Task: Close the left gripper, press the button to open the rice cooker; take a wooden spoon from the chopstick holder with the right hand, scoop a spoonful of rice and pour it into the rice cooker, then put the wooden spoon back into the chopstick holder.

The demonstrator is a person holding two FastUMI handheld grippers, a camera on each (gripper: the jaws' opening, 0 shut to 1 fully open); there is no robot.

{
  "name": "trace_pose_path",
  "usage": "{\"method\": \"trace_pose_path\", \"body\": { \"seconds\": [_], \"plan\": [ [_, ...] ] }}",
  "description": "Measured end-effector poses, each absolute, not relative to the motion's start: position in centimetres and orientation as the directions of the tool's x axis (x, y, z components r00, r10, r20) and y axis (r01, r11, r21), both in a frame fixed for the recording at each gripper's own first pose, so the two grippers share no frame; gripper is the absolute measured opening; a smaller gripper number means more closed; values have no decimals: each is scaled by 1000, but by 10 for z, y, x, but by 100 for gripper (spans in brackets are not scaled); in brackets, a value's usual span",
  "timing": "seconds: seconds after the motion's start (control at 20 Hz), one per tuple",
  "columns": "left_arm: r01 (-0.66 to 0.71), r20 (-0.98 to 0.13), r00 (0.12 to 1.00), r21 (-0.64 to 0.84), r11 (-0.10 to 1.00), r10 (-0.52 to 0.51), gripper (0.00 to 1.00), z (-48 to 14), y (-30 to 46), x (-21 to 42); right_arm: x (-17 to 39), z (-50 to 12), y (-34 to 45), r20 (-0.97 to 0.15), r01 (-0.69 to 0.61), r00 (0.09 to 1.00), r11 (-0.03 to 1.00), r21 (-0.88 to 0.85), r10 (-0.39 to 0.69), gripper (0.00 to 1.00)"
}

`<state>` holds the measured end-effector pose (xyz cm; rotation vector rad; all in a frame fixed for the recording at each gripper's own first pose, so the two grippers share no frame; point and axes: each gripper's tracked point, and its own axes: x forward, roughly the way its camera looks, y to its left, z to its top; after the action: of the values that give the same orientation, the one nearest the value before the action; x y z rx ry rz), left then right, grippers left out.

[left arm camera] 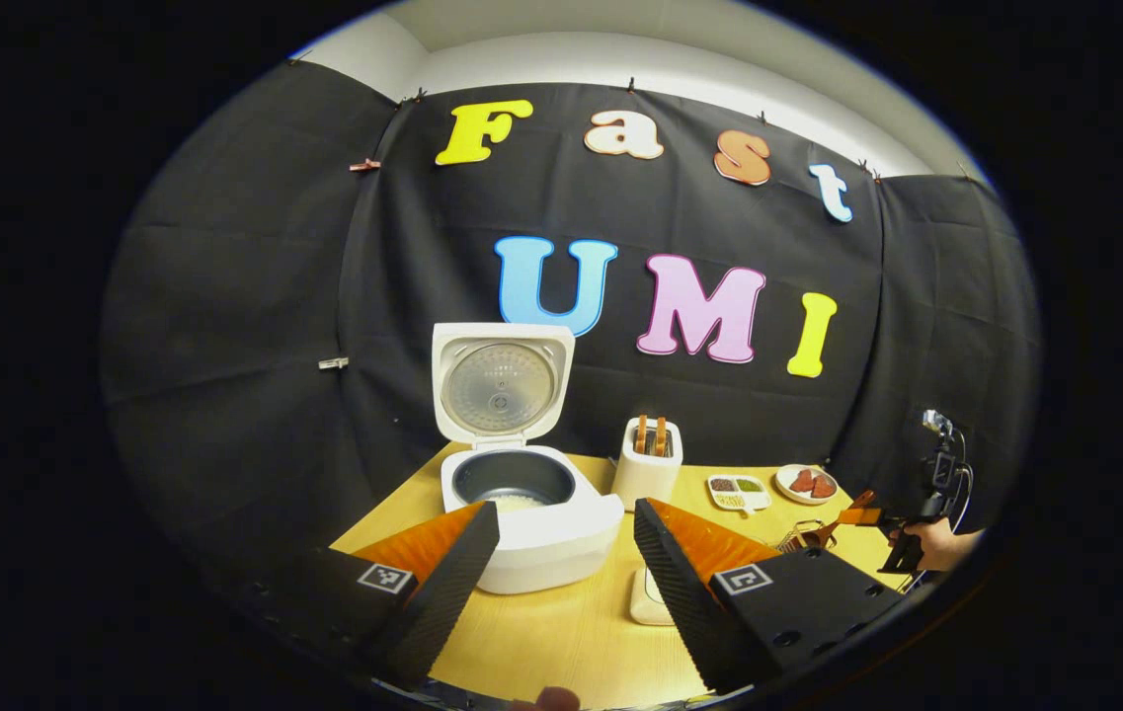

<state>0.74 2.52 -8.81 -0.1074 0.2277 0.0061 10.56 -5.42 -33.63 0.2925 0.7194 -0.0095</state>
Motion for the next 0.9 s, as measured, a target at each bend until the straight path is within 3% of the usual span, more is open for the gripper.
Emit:
{"method": "trace_pose_path", "body": {
  "seconds": [0.4,0.9],
  "plan": [
    [65,-89,994,-58,996,-70,95,-31,29,74,59,-278,-37,-585,95,808,966,240,66,98],
    [5,70,998,-29,1000,-3,95,48,76,203,28,-193,-24,-456,58,889,976,211,45,98]
  ]
}}
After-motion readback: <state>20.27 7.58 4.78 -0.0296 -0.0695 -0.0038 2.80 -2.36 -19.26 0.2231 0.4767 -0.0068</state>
